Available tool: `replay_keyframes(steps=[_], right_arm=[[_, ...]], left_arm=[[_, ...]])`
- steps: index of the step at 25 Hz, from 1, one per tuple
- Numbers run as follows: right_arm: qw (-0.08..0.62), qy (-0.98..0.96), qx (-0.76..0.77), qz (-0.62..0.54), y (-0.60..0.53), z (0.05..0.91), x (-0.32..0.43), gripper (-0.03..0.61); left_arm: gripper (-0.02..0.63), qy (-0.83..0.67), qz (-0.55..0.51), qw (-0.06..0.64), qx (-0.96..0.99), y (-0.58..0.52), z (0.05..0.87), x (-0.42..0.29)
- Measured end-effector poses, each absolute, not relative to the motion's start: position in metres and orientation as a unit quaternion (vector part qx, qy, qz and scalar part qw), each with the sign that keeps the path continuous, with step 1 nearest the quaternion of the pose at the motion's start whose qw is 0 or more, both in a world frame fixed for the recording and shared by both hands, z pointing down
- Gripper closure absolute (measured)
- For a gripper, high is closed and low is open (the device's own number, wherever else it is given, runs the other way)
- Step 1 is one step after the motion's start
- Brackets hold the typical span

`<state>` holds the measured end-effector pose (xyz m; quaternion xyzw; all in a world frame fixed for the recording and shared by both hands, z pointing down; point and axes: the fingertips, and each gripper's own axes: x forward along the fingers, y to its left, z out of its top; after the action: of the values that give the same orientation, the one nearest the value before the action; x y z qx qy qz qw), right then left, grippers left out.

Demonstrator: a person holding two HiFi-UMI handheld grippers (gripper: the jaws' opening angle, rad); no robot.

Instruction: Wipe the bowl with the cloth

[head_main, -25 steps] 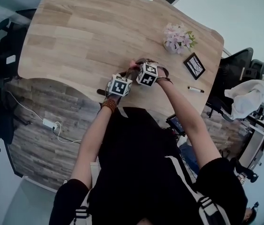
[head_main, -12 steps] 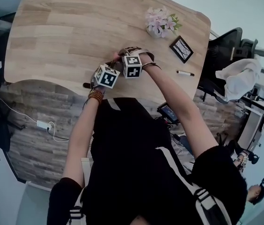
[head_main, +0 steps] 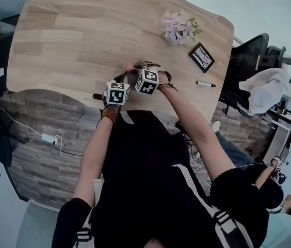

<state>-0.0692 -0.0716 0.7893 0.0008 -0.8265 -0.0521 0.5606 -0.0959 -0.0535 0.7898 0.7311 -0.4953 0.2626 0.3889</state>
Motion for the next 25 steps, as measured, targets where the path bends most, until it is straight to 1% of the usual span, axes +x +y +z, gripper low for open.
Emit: replay_keyframes(steps=[2, 6, 7, 9, 13, 15, 17, 19, 21, 25], right_arm=[[0.561, -0.827, 0.044, -0.010, -0.073, 0.789, -0.063, 0.503], [0.560, -0.819, 0.103, 0.070, -0.072, 0.788, -0.052, 0.515], [0.562, -0.819, 0.096, 0.064, -0.071, 0.788, -0.052, 0.520], [0.563, -0.825, 0.048, 0.010, -0.065, 0.786, -0.054, 0.514], [0.562, -0.817, -0.076, -0.099, -0.051, 0.783, -0.064, 0.514], [0.567, -0.810, -0.103, -0.113, -0.052, 0.787, -0.066, 0.505], [0.564, -0.816, -0.091, -0.090, -0.057, 0.790, -0.067, 0.503], [0.556, -0.829, -0.041, -0.037, -0.064, 0.788, -0.071, 0.512], [0.547, -0.837, 0.021, 0.021, -0.068, 0.786, -0.074, 0.523], [0.526, -0.832, 0.132, 0.115, -0.066, 0.786, -0.071, 0.524]], left_arm=[[0.599, -0.536, 0.230, 0.408, 0.703, -0.049, 0.788, -0.101], [0.600, -0.593, 0.206, 0.411, 0.661, -0.040, 0.786, -0.104], [0.600, -0.587, 0.207, 0.418, 0.662, -0.037, 0.788, -0.101], [0.597, -0.543, 0.226, 0.424, 0.688, -0.034, 0.789, -0.093], [0.583, -0.417, 0.337, 0.359, 0.764, -0.033, 0.789, -0.079], [0.578, -0.386, 0.345, 0.380, 0.766, -0.035, 0.794, -0.080], [0.586, -0.400, 0.327, 0.407, 0.754, -0.042, 0.793, -0.086], [0.600, -0.448, 0.294, 0.421, 0.732, -0.048, 0.791, -0.094], [0.598, -0.500, 0.247, 0.444, 0.701, -0.047, 0.789, -0.100], [0.597, -0.605, 0.142, 0.494, 0.608, -0.027, 0.791, -0.116]])
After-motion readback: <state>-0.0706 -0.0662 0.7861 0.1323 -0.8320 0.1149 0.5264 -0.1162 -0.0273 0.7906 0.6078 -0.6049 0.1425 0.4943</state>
